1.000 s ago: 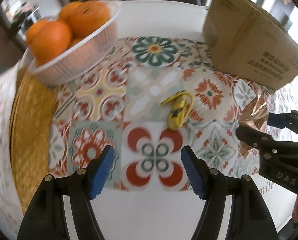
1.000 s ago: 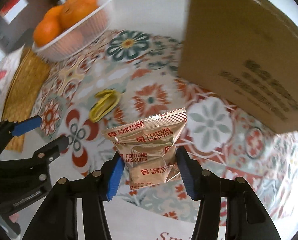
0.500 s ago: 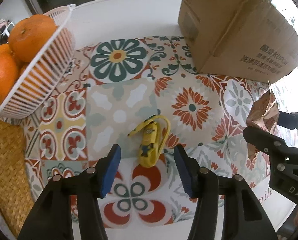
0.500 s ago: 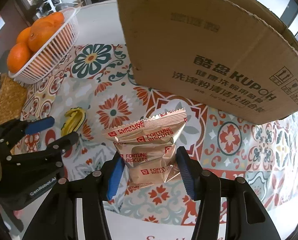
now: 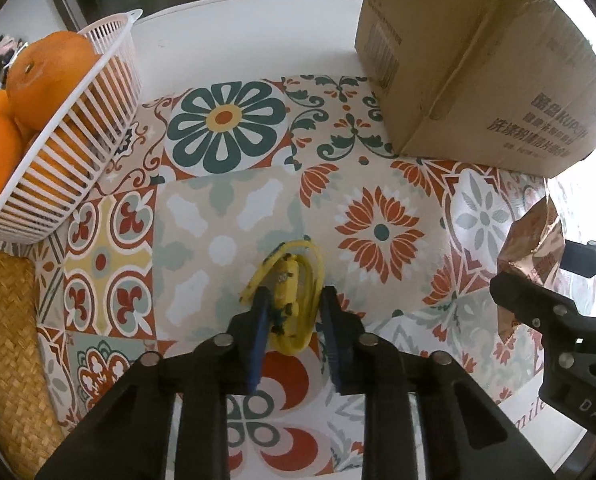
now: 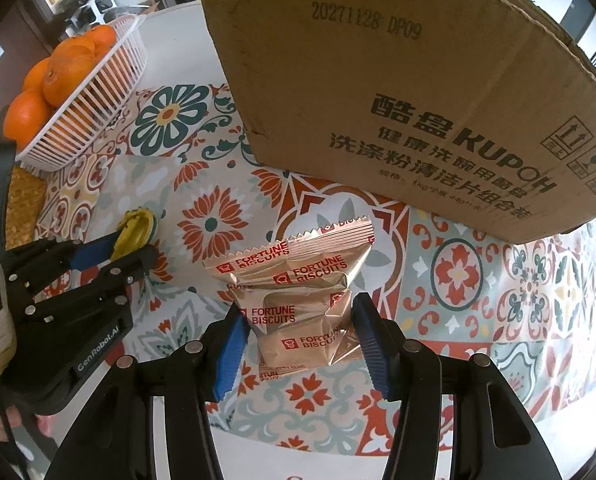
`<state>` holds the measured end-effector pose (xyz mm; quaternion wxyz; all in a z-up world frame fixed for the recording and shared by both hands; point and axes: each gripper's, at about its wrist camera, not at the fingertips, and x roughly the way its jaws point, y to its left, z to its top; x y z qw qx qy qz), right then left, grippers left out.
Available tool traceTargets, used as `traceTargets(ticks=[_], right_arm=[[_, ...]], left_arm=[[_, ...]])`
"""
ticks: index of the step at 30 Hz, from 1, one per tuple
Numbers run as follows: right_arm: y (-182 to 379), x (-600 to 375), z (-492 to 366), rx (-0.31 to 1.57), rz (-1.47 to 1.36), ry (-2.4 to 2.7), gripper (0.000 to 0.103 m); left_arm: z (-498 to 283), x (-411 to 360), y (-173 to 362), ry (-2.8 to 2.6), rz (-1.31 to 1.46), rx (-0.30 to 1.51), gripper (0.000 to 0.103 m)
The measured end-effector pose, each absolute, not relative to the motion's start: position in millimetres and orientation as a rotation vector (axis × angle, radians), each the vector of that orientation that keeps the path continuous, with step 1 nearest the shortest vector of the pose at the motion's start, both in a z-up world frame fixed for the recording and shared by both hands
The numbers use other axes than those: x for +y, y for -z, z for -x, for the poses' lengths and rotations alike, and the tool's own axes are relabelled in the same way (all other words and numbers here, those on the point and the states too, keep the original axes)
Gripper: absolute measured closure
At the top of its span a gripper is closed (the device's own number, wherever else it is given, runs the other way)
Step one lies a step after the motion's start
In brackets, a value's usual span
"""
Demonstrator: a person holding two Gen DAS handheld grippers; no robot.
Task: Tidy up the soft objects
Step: 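Close the left tool on the yellow strap, then lift the yellow strap and biscuit packet up over the box with both tools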
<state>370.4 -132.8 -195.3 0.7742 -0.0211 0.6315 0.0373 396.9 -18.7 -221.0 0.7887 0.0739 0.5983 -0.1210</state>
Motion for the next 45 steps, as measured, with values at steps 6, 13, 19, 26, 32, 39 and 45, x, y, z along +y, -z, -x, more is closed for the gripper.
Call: traceTargets(ticks=[6,13,19,26,32,39,45], right_arm=[[187.7,-136.9,-361.8,1.342,0.033,-0.106,0.050],[169.6,-148.6,-346.3,1.291,-0.011,-0.122,0.050],[149.9,-163.1,-328.1,1.241,-0.035,-0.126,0.050],[123.4,-178.4,-310.1,1.167,-0.042,-0.100,0.050],[94.8,-195.3,-296.7,1.092,-0.041,-0.066,0.050],[63.2,-212.4,-286.2,1.016,-0.043,-0.044,0.050],[38.2,-222.4,-282.1,0.952,-0.052,-0.042,0.050]], left_arm=[[-376.0,-8.4,207.0,0.258,-0.098,1.260,0.081],[-352.3,-5.5,178.6,0.253,-0.037,1.208,0.081],[-328.3,-8.9,150.4,0.270,-0.009,1.162,0.081],[-315.1,-25.7,125.6,0.307,0.017,1.109,0.081],[-302.6,-39.5,101.4,0.330,0.020,1.054,0.081],[-293.0,-56.1,64.2,0.359,0.001,0.960,0.081],[-289.2,-69.3,34.1,0.383,-0.014,0.883,0.081]])
